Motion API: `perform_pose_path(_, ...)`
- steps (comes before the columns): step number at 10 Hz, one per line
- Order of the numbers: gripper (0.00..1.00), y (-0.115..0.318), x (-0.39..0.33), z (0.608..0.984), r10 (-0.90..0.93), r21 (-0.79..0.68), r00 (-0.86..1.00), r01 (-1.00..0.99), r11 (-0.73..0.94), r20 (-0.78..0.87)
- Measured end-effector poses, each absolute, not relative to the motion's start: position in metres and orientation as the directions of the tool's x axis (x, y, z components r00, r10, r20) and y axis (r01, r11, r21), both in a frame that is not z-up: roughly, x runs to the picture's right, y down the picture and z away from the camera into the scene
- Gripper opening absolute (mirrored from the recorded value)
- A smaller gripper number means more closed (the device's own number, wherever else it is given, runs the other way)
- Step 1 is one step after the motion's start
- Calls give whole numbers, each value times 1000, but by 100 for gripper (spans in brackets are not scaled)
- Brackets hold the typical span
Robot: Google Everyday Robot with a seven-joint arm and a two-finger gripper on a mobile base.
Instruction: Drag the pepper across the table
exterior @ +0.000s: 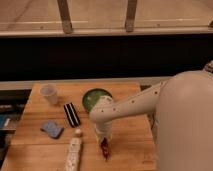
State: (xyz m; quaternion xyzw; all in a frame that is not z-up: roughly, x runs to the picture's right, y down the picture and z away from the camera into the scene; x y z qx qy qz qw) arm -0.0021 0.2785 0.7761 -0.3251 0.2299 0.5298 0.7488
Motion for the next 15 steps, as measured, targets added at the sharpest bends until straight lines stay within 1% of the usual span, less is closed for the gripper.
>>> perform_pose_path(2,0,263,5,770,689,-239,308,-951,197,-656)
perform_pose_path(5,0,236,30,772,739,-222,253,-965,143,-624)
perform_pose_path(7,0,231,57,774,757,-193,193,-977,91,-624)
perform_pose_path(10,0,234,116,773,770,-126,63,-992,-22,-635)
perform_pose_path(12,0,231,158,786,762,-62,-47,-992,-114,-646)
perform_pose_path(15,0,219,177,812,750,-14,-120,-985,-170,-650)
